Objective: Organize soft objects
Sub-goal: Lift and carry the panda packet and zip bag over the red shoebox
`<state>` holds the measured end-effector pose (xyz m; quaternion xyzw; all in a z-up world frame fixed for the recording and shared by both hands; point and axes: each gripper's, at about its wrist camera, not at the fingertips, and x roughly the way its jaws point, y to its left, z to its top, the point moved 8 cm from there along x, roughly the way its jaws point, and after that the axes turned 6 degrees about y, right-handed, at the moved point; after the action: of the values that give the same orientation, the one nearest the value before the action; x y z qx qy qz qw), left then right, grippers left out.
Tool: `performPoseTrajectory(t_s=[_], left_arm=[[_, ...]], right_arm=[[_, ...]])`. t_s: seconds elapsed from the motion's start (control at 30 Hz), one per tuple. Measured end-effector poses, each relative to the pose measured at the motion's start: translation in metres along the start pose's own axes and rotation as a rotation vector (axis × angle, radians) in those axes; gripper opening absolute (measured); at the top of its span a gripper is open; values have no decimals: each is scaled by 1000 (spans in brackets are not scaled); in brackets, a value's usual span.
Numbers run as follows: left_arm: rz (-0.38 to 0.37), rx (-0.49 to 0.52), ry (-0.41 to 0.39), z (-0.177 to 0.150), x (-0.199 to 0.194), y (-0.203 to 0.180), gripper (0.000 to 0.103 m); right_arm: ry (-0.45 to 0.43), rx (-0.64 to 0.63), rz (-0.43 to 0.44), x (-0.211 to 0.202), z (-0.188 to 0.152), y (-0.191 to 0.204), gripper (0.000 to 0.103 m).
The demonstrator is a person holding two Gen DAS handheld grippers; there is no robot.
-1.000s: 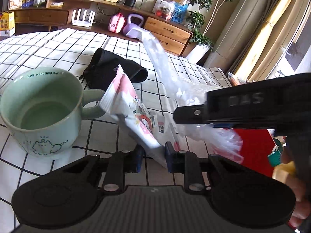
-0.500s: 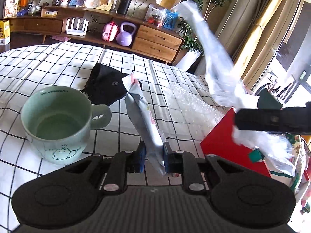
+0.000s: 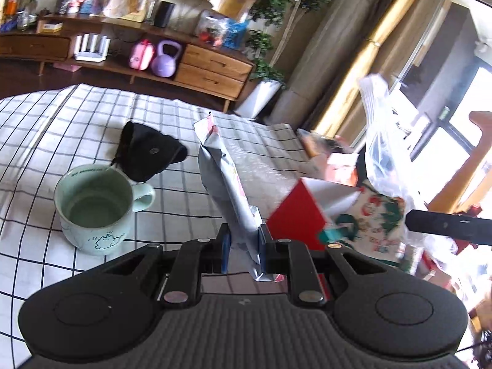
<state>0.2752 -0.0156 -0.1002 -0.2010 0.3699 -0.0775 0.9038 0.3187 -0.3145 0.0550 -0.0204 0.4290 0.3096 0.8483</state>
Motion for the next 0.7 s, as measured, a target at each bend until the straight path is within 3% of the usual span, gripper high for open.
performPoseTrajectory(t_s=[0.33, 0.7], left_arm=[[-92, 88, 2, 11, -27, -54, 18], [-179, 189, 89, 1, -2, -116, 18]], right_arm=[[-50, 42, -111, -46, -19, -40, 27], [-71, 116, -211, -72, -40, -90, 27]])
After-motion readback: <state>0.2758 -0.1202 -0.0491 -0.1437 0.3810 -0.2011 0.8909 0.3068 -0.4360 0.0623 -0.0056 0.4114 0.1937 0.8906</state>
